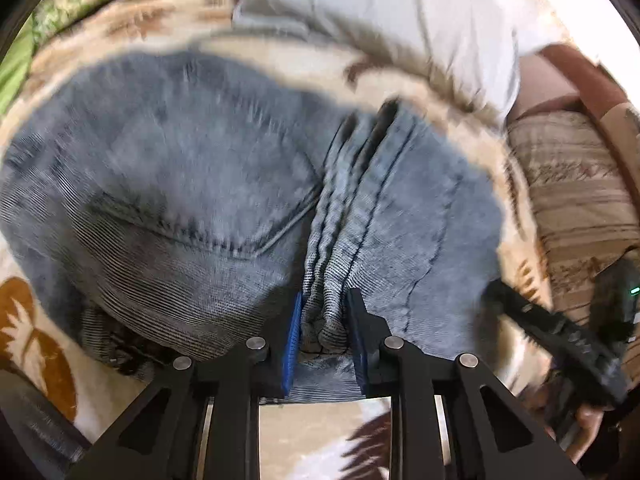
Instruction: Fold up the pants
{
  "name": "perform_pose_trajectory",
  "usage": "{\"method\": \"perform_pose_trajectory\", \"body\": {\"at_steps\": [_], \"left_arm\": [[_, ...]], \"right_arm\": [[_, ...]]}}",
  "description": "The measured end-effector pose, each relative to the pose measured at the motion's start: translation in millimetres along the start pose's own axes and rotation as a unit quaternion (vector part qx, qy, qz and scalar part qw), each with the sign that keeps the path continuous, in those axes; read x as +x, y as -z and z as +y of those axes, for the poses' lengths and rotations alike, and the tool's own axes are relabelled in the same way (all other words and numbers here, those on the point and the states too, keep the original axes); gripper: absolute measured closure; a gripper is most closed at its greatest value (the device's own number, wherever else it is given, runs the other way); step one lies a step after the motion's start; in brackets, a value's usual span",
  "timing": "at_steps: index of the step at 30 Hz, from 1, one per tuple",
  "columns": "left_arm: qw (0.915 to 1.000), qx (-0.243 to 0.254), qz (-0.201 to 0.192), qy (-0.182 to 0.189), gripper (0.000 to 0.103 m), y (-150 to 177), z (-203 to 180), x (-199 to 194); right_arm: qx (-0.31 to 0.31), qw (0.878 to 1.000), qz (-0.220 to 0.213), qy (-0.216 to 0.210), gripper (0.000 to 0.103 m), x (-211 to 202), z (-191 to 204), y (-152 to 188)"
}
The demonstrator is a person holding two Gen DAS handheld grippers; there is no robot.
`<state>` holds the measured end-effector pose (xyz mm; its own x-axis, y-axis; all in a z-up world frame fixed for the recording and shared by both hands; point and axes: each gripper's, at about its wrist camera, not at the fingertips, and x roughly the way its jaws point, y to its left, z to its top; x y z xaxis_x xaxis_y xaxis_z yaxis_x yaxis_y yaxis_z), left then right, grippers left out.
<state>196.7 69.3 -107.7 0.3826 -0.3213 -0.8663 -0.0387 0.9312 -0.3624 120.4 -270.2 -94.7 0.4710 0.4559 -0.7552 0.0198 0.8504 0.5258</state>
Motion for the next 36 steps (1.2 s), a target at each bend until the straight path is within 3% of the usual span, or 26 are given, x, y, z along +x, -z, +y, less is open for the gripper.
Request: {"method": "perform_pose_trajectory", "body": {"at_steps": [2,5,8,10,13,19,22,23,25,26,30,34,36], "left_arm": [[0.9999,0.012,-0.010,-0.001,0.079,4.3,-1.0,-1.3],[0.9996,0.021,-0.015,-0.010,0.079,5.5,-8.4,0.5],[0.9996,0.023,-0.013,-0.010,0.079,7.7,-10.1,-0.4],[0.9997,0.022,-0.010,-0.010,0.079,8.2,-10.2,-1.1],[0.9993,0.031,-0.008,-0.017,0.079,7.6,-12.6,-2.3],[0.9979,0.055,-0.006,-0.034,0.079,4.7,-18.8,0.7],[0.9991,0.039,0.000,-0.015,0.076,2.1,-13.2,0.8],[0.9994,0.035,0.002,-0.010,0.076,1.2,-10.6,1.1],[0.9997,0.022,0.006,0.000,0.075,-1.3,-6.6,2.4],[0.9998,0.018,0.007,0.003,0.075,-2.2,-5.3,2.5],[0.9997,0.022,0.006,-0.002,0.075,-3.2,-5.2,4.1],[0.9996,0.026,-0.002,-0.006,0.075,-0.6,-6.0,3.7],[0.9996,0.028,-0.006,-0.007,0.075,1.3,-6.2,3.5]], "right_arm": [[-0.002,1.000,-0.006,0.021,0.052,-2.7,2.1,-1.4],[-0.025,0.999,-0.033,0.001,0.052,-20.8,19.9,-13.8],[-0.052,0.998,-0.023,-0.010,0.057,-16.2,42.4,-32.5],[-0.055,0.998,0.006,-0.035,0.078,1.8,54.2,-46.0],[-0.081,0.995,0.046,-0.022,0.087,34.5,73.7,-64.0],[-0.103,0.990,0.090,0.019,0.088,108.3,91.9,-79.2],[-0.104,0.991,0.079,0.012,0.083,103.8,95.0,-80.4],[-0.102,0.993,0.060,-0.003,0.077,85.6,95.6,-79.5],[-0.091,0.995,0.027,-0.008,0.030,50.1,88.7,-74.9],[-0.078,0.997,0.013,0.001,0.029,34.8,81.4,-71.7],[-0.019,1.000,0.012,0.014,0.033,4.0,36.3,-55.0],[0.021,0.998,0.053,0.035,0.051,13.0,-3.6,-35.3],[0.042,0.996,0.072,0.016,0.056,22.7,-17.1,-27.6]]}}
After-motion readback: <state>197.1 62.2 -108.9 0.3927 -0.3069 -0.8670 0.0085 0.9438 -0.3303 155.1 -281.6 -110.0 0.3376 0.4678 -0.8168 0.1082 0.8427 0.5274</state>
